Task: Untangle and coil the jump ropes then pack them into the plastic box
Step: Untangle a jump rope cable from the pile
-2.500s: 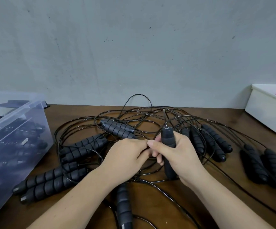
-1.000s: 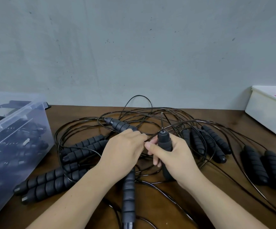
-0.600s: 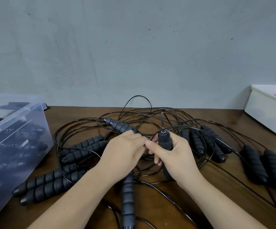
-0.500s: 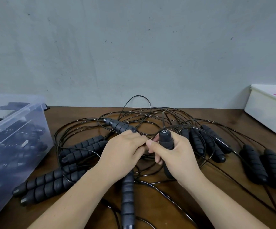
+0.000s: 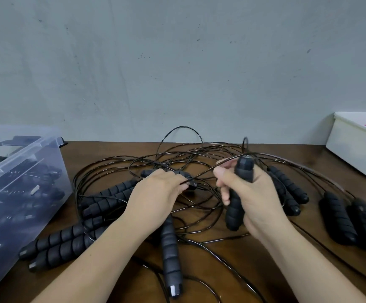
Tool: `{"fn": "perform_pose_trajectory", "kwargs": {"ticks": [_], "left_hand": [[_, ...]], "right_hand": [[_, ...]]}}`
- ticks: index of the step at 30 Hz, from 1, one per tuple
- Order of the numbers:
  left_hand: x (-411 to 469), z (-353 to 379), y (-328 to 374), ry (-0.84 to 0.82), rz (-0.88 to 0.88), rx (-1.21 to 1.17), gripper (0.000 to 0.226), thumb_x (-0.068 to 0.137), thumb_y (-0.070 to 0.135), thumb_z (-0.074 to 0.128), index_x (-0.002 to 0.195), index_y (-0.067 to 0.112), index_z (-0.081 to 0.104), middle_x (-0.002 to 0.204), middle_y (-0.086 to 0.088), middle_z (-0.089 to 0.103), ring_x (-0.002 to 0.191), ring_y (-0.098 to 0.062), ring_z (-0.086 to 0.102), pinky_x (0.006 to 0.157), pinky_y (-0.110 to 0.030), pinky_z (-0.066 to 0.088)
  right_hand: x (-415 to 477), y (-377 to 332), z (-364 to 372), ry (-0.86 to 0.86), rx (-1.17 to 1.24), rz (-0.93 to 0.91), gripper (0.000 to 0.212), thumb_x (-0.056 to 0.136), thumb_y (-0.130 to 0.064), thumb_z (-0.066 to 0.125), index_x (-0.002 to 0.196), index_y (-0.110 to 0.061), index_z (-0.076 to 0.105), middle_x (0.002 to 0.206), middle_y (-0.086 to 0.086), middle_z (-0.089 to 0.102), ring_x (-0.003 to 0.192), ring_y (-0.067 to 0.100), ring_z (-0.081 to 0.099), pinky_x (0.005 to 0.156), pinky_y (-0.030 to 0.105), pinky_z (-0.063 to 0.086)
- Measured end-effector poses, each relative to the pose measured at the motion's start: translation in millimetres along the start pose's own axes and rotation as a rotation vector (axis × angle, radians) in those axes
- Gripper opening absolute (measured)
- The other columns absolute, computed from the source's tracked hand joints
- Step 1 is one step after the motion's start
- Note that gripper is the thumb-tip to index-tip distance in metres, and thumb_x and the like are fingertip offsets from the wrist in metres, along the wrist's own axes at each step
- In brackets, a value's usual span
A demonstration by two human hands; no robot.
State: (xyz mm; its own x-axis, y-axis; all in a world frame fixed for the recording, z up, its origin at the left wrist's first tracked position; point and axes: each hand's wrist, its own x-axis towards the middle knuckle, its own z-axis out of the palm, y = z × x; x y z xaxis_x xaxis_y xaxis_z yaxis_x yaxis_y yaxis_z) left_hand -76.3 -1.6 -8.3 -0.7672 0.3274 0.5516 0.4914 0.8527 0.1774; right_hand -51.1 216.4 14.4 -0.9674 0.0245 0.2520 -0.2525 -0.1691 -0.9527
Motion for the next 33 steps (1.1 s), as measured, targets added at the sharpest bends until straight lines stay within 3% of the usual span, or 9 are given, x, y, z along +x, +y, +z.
{"fn": "perform_pose_trajectory", "kwargs": {"ticks": [2, 5, 9, 13, 16, 19, 25, 29, 33], "left_hand": [[0.8, -0.1, 3.3, 0.078, 0.039, 0.006, 0.013, 0.099, 0.019, 0.069, 0.108, 0.019, 0.079, 0.083, 0.001, 0.069, 0.08, -0.022, 0.059, 0.068, -0.024, 0.036], [-3.0, -2.7, 8.4, 0.087, 0.091, -0.007, 0.028, 0.088, 0.008, 0.069, 0.108, 0.026, 0.075, 0.085, 0.008, 0.065, 0.08, -0.018, 0.056, 0.062, -0.029, 0.048], [-6.2, 2.3, 11.5, 0.021, 0.134, -0.002, 0.025, 0.087, 0.004, 0.069, 0.099, 0.027, 0.071, 0.084, 0.011, 0.063, 0.08, -0.016, 0.054, 0.059, -0.035, 0.052], [-6.1, 6.0, 7.9, -0.022, 0.07, -0.03, 0.016, 0.094, 0.019, 0.061, 0.1, 0.031, 0.07, 0.086, 0.013, 0.065, 0.085, -0.012, 0.051, 0.064, -0.03, 0.046], [-5.4, 8.2, -0.1, -0.071, -0.002, -0.021, 0.012, 0.101, 0.041, 0.061, 0.111, 0.038, 0.068, 0.096, 0.017, 0.067, 0.095, -0.008, 0.047, 0.072, -0.028, 0.041], [-3.9, 7.3, -6.9, -0.096, -0.06, -0.064, 0.014, 0.105, 0.043, 0.058, 0.114, 0.041, 0.068, 0.101, 0.02, 0.067, 0.1, -0.007, 0.047, 0.079, -0.029, 0.044], [-2.0, -2.1, -2.4, -0.015, -0.036, -0.052, 0.026, 0.109, 0.038, 0.053, 0.125, 0.03, 0.072, 0.104, 0.011, 0.071, 0.098, -0.015, 0.052, 0.084, -0.034, 0.051], [-4.2, -7.2, 9.5, 0.051, 0.044, -0.068, 0.021, 0.101, 0.02, 0.064, 0.118, 0.029, 0.073, 0.099, 0.011, 0.07, 0.092, -0.018, 0.056, 0.072, -0.042, 0.056], [-7.4, -2.8, 18.0, 0.02, 0.086, -0.086, 0.025, 0.095, 0.011, 0.059, 0.107, 0.029, 0.071, 0.089, 0.013, 0.063, 0.086, -0.013, 0.05, 0.064, -0.038, 0.053]], "right_hand": [[-3.3, 8.2, 5.6, -0.065, -0.093, -0.016, 0.019, 0.086, -0.021, 0.086, 0.092, -0.008, 0.074, 0.073, 0.027, 0.066, 0.055, 0.021, 0.056, 0.056, 0.034, 0.051], [-7.7, 19.9, 12.9, -0.149, -0.193, -0.055, 0.011, 0.091, -0.021, 0.085, 0.095, -0.016, 0.076, 0.067, 0.018, 0.067, 0.057, 0.024, 0.06, 0.058, 0.036, 0.053], [-9.5, 24.5, 15.3, -0.169, -0.235, -0.079, 0.014, 0.096, -0.02, 0.08, 0.098, -0.009, 0.072, 0.071, 0.008, 0.071, 0.058, 0.021, 0.063, 0.057, 0.036, 0.055], [-10.3, 24.9, 16.9, -0.154, -0.214, -0.07, 0.013, 0.097, -0.018, 0.078, 0.095, -0.007, 0.072, 0.079, 0.012, 0.075, 0.059, 0.021, 0.064, 0.055, 0.035, 0.053], [-8.6, 14.3, 12.3, -0.106, -0.047, -0.012, 0.013, 0.096, -0.013, 0.077, 0.09, -0.003, 0.07, 0.079, 0.017, 0.074, 0.06, 0.023, 0.062, 0.054, 0.032, 0.049], [-4.8, -3.2, 3.1, -0.025, 0.074, -0.027, 0.014, 0.094, -0.014, 0.076, 0.084, -0.008, 0.068, 0.079, 0.017, 0.07, 0.057, 0.021, 0.057, 0.055, 0.031, 0.047], [-1.1, -4.0, 1.4, 0.008, 0.098, -0.036, 0.019, 0.085, -0.025, 0.081, 0.087, -0.01, 0.071, 0.083, 0.019, 0.071, 0.056, 0.023, 0.056, 0.054, 0.033, 0.046], [-5.1, 7.8, 6.1, -0.133, -0.083, -0.037, 0.02, 0.083, -0.023, 0.085, 0.097, -0.012, 0.076, 0.077, 0.016, 0.073, 0.061, 0.025, 0.064, 0.055, 0.034, 0.052], [-7.9, 20.6, 10.5, -0.19, -0.217, -0.073, 0.013, 0.094, -0.02, 0.081, 0.095, -0.009, 0.074, 0.075, 0.012, 0.074, 0.062, 0.024, 0.067, 0.058, 0.032, 0.055]]}}
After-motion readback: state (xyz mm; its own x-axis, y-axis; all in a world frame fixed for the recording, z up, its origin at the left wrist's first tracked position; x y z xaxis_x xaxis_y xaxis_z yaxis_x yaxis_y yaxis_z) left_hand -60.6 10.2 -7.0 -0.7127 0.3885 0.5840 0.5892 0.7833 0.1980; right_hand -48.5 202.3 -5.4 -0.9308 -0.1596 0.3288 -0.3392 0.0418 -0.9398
